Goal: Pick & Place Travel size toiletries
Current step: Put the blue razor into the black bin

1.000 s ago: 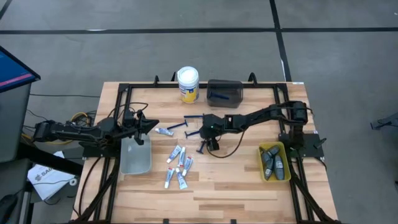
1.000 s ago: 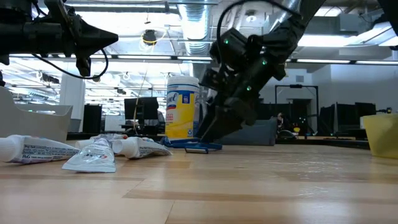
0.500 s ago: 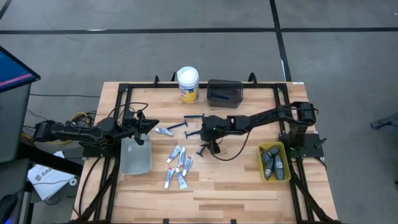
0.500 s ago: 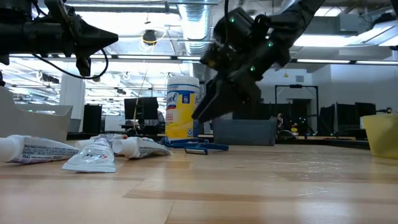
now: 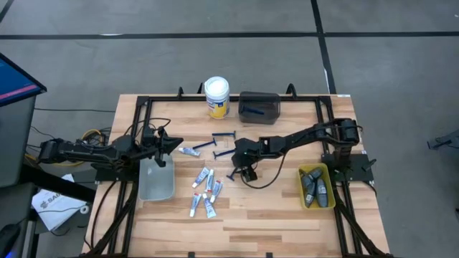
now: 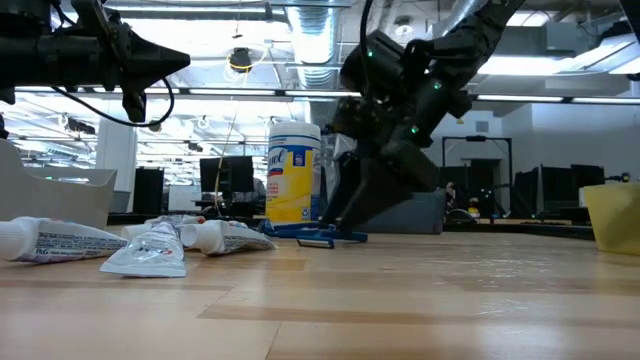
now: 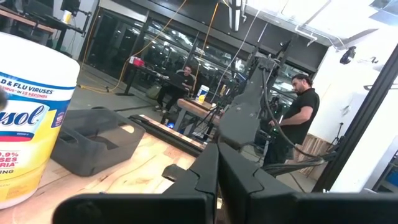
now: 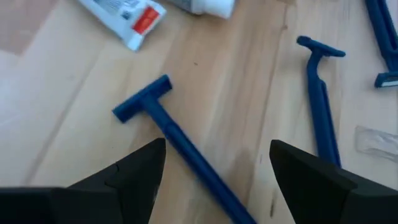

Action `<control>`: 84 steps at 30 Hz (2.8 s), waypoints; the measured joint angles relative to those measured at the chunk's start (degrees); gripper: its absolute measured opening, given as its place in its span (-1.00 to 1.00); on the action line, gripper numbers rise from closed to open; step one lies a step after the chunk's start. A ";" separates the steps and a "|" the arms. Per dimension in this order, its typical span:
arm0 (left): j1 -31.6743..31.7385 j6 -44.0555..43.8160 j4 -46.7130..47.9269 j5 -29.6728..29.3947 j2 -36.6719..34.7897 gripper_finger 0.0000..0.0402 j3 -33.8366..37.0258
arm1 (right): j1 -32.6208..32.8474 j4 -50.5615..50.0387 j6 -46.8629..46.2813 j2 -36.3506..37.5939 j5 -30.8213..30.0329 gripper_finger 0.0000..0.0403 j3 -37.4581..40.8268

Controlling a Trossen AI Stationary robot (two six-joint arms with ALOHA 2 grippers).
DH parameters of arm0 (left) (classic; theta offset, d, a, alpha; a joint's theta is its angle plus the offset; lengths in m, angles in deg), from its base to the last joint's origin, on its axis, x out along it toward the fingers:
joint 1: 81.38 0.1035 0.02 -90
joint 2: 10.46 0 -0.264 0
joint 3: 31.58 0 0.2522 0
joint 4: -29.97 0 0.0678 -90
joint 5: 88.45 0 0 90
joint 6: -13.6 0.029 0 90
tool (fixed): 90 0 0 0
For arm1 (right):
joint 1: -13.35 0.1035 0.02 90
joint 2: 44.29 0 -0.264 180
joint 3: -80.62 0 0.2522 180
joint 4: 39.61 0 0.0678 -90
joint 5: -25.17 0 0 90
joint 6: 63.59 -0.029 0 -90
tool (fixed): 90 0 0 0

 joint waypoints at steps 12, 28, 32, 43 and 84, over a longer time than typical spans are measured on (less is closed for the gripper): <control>0.00 0.01 -0.07 -0.02 -0.02 -1.00 0.00 | -0.06 -0.75 -2.44 -2.74 0.43 0.10 -0.28; 0.00 0.00 -0.16 0.00 -0.02 -1.00 0.01 | 0.77 -0.87 -5.76 -2.80 2.15 -0.84 -0.15; -0.02 -0.01 -0.16 -0.02 -0.02 -1.00 0.00 | 1.74 -1.31 -6.75 -1.69 1.93 -0.84 0.05; -0.02 -0.01 -0.47 0.00 -0.02 -1.00 0.00 | -1.72 -3.22 -4.33 13.41 5.59 -0.86 0.09; -0.01 0.01 -1.23 0.00 -0.01 -1.00 0.00 | -31.53 -6.16 -11.36 8.15 -15.55 -0.63 -0.04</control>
